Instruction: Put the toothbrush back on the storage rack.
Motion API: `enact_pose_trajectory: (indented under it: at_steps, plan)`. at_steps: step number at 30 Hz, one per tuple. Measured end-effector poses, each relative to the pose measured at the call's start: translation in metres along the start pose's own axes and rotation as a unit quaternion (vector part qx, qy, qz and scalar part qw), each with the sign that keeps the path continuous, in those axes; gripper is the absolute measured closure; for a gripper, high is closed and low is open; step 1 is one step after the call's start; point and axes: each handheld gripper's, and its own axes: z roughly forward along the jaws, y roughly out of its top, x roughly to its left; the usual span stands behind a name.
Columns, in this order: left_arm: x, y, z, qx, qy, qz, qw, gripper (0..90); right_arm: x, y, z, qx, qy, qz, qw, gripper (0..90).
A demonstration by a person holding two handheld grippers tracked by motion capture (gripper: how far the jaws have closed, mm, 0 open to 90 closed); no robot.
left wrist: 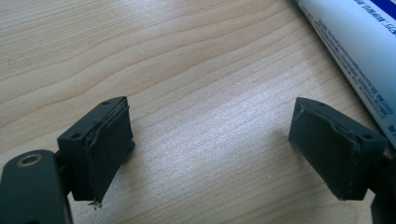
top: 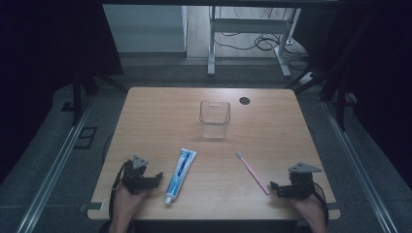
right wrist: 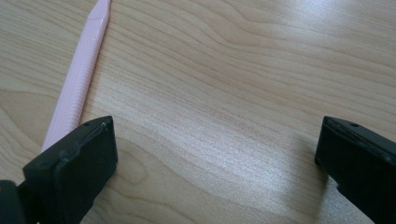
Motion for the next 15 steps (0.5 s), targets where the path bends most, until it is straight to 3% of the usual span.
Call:
enact_pose_trajectory:
  at_steps: [11, 15]
  plan:
    - [0.0, 0.0, 0.0, 0.0, 0.0, 0.0, 1.0, 13.4, 0.0011, 0.0002, -0.0001, 0.0, -0.006, 0.006, 1.0, 0.0]
    - [0.0, 0.0, 0.0, 0.0, 0.0, 0.0, 1.0, 13.4, 0.0009, 0.002, -0.0027, 0.005, -0.008, 0.01, 0.9999, 7.7]
